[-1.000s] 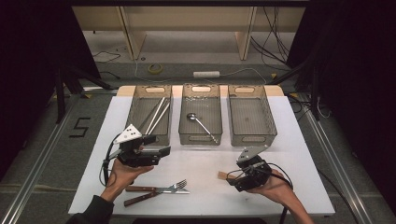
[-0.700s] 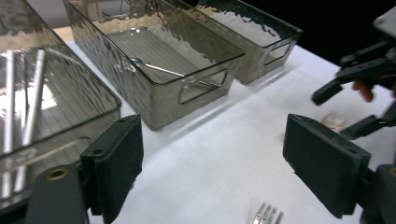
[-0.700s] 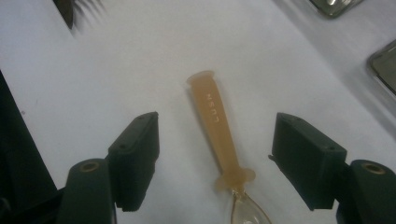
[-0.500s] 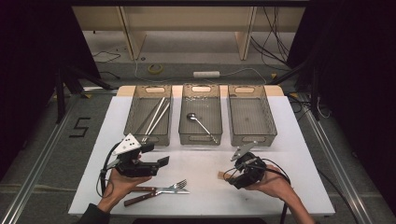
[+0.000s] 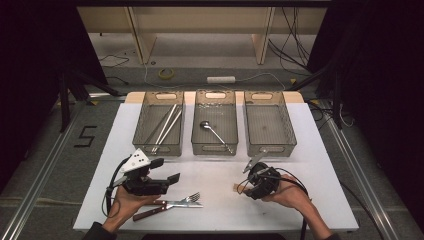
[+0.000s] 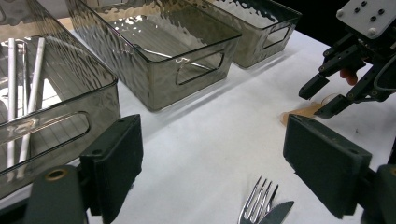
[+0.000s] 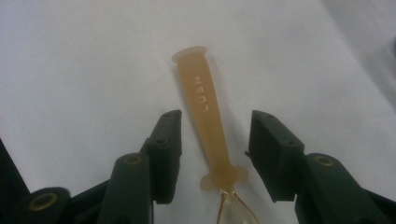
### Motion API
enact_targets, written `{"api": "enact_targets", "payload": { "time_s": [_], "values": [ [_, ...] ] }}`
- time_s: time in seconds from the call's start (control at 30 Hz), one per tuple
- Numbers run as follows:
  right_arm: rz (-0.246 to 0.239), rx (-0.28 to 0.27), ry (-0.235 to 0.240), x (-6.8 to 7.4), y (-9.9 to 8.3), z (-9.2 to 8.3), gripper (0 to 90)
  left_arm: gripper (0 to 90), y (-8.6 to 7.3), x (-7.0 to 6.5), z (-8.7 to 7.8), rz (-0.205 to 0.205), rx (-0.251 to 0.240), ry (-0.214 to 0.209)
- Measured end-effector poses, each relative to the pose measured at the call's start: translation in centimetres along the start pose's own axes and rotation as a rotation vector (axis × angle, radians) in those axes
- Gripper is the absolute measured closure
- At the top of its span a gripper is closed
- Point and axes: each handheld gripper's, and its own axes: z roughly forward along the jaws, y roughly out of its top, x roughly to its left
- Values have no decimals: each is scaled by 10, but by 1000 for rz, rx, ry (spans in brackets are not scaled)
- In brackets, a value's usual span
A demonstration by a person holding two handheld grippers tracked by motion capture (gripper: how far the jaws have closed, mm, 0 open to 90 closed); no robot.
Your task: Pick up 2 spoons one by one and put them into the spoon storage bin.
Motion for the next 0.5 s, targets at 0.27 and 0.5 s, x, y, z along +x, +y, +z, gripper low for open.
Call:
{"api": "enact_targets", "payload": {
  "time_s": [0.27,0.5],
  "values": [
    [-28,35,7,1,2,5,625,192,-2,-2,-2,4,-4,1],
    [-47,56,11,0,3,9,667,192,-3,-3,-2,7,0,3]
  ]
}}
